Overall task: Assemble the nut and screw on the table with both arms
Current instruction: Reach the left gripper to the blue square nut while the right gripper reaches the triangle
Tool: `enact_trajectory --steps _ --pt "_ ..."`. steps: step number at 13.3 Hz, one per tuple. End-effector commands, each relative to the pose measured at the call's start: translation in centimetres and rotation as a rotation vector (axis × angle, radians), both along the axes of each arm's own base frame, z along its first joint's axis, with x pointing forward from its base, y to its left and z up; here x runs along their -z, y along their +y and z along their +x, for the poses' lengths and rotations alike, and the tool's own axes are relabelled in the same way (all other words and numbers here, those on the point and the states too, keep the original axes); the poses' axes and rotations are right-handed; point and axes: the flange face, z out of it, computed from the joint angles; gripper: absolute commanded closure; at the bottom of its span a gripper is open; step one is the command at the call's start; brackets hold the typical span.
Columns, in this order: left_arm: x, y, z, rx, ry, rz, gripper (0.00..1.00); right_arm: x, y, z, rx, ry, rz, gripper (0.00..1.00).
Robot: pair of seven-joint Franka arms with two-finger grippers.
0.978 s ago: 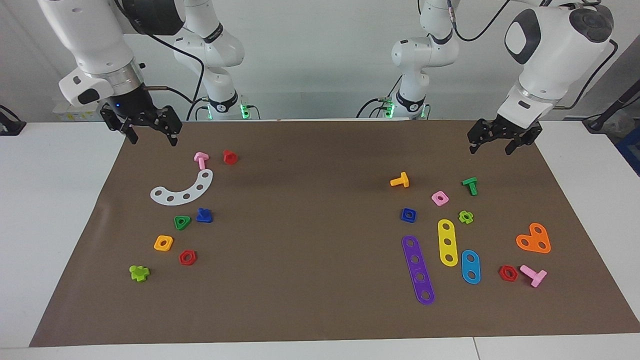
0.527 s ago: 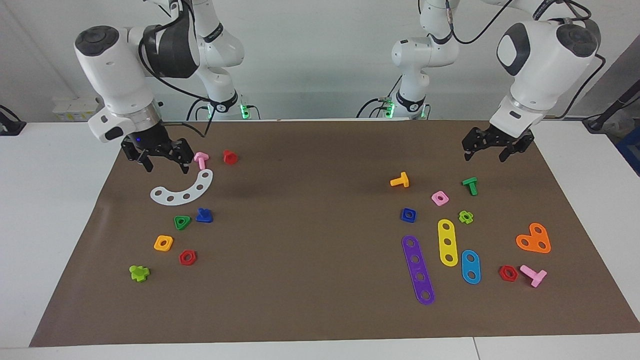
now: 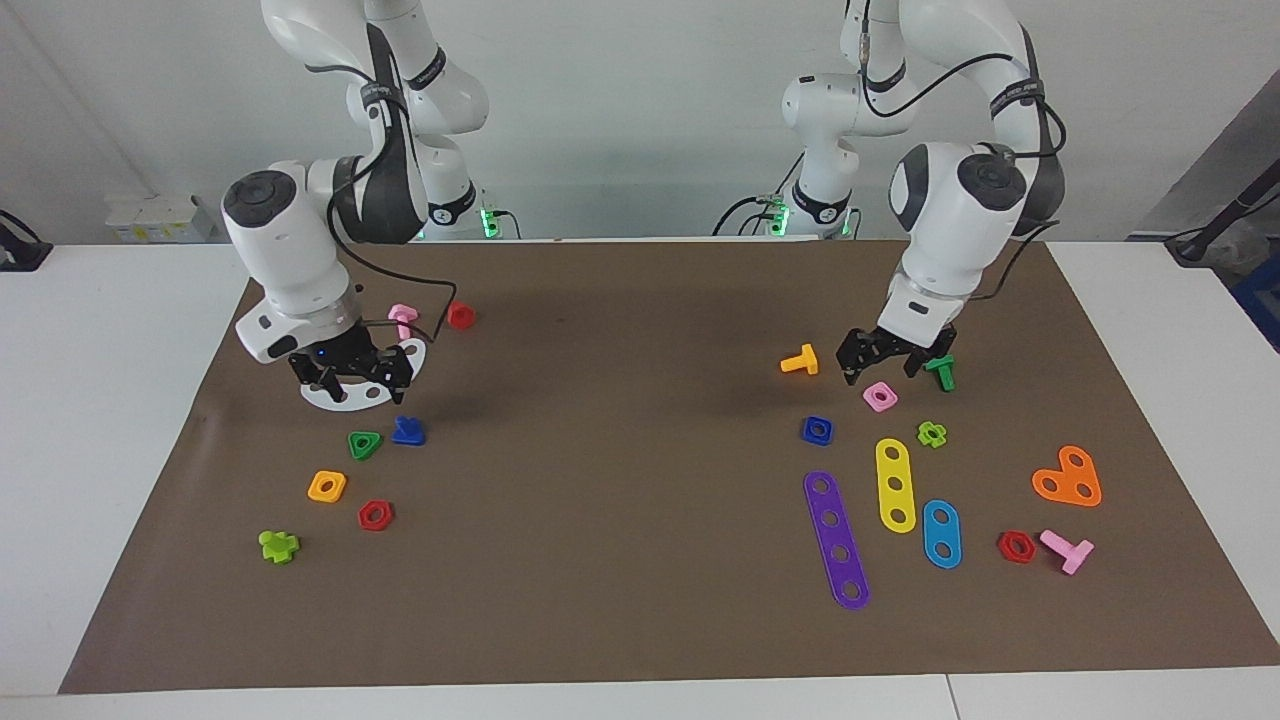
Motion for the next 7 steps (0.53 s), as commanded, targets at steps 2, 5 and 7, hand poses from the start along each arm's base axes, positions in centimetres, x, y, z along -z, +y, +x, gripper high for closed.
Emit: enact_trajectory --steps 2,5,7 --pt "4.8 -2.1 0.9 0.164 -0.056 -0.014 0.05 5.1 0.1 0.0 -0.037 -0.008 0.021 0.14" --pt "8.0 -3.8 1.5 0.324 -0.06 -0.003 0.06 6.7 1.2 -0.1 -0.053 -0.006 0.022 0.19" --pt "10.5 -4.0 1.6 0.421 -0.038 0.007 0.09 7.1 1.9 -0.4 -0.064 -0.003 0.022 0.26"
